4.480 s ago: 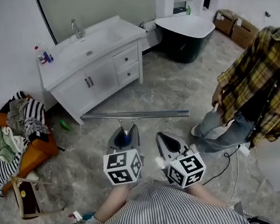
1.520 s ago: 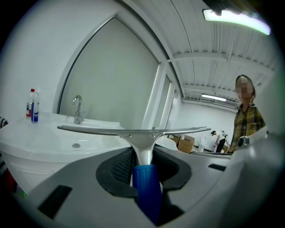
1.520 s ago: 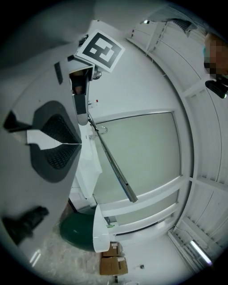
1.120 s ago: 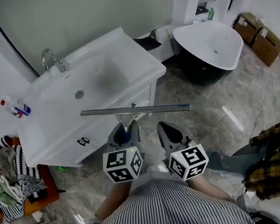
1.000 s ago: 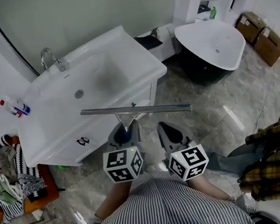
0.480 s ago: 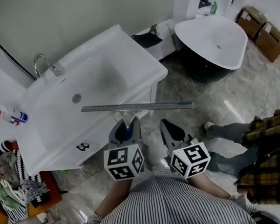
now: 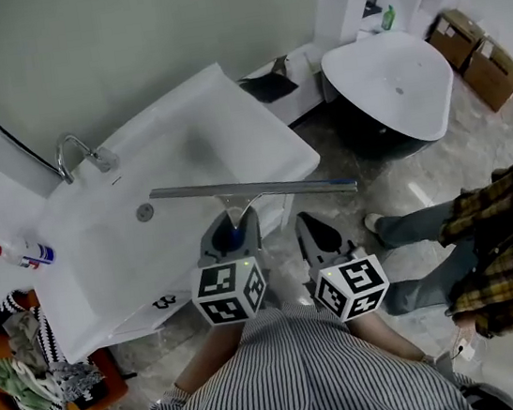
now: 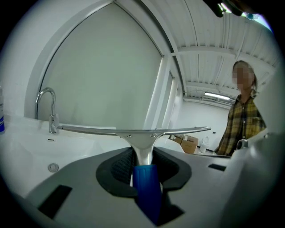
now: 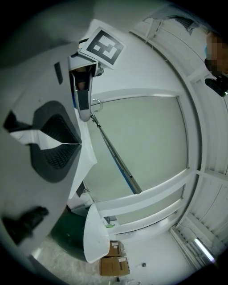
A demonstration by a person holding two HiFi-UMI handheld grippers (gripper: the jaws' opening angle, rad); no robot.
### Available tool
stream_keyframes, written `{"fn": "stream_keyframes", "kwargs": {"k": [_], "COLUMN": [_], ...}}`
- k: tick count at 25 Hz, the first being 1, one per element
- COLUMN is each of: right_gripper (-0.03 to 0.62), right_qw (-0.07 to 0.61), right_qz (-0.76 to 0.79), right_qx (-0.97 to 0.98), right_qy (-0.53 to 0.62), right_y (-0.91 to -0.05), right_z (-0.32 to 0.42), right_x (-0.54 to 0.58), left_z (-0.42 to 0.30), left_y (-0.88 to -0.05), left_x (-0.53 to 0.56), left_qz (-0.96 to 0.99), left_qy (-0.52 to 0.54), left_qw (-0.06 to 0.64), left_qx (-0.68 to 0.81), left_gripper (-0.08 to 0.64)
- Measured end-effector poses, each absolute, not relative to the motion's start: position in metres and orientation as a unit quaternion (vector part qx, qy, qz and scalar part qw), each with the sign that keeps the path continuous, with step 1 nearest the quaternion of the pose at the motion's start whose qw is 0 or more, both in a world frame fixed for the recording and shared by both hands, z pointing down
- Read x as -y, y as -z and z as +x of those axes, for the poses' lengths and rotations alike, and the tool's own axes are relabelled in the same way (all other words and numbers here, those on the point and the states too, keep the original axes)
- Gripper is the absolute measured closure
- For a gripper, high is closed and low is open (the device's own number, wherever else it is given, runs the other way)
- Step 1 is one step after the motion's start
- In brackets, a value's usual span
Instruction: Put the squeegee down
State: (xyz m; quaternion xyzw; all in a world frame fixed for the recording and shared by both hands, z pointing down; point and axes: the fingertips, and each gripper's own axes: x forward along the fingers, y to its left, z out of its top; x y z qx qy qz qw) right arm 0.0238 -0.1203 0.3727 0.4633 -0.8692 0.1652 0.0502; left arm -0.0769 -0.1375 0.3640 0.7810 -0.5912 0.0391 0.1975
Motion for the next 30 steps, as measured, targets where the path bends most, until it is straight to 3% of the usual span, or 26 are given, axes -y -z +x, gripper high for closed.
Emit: {"fn": "stream_keyframes", "kwargs": {"k": [16, 30], "right_gripper": [0.575, 0.575], "right_qw": [0.052, 0.056], "right_qz": [0.502, 0.51], "right_qx": [0.847, 0.84], "right_qy": [-0.164, -0.175], "right_y": [-0.377, -0.385], "right_z": [-0.033, -0.038], "right_x": [0.238, 0.282], "left_z": [-0.122, -0.126], "left_y": [-0.369, -0.385], "left_x": [0.264, 0.308], "left_qz": [0.814, 0.814], "left_qy": [-0.048, -0.057], "left_qw": [0.197, 0.214], "left_qx": [0.544, 0.537], "left_gripper": [0.446, 0.446]}}
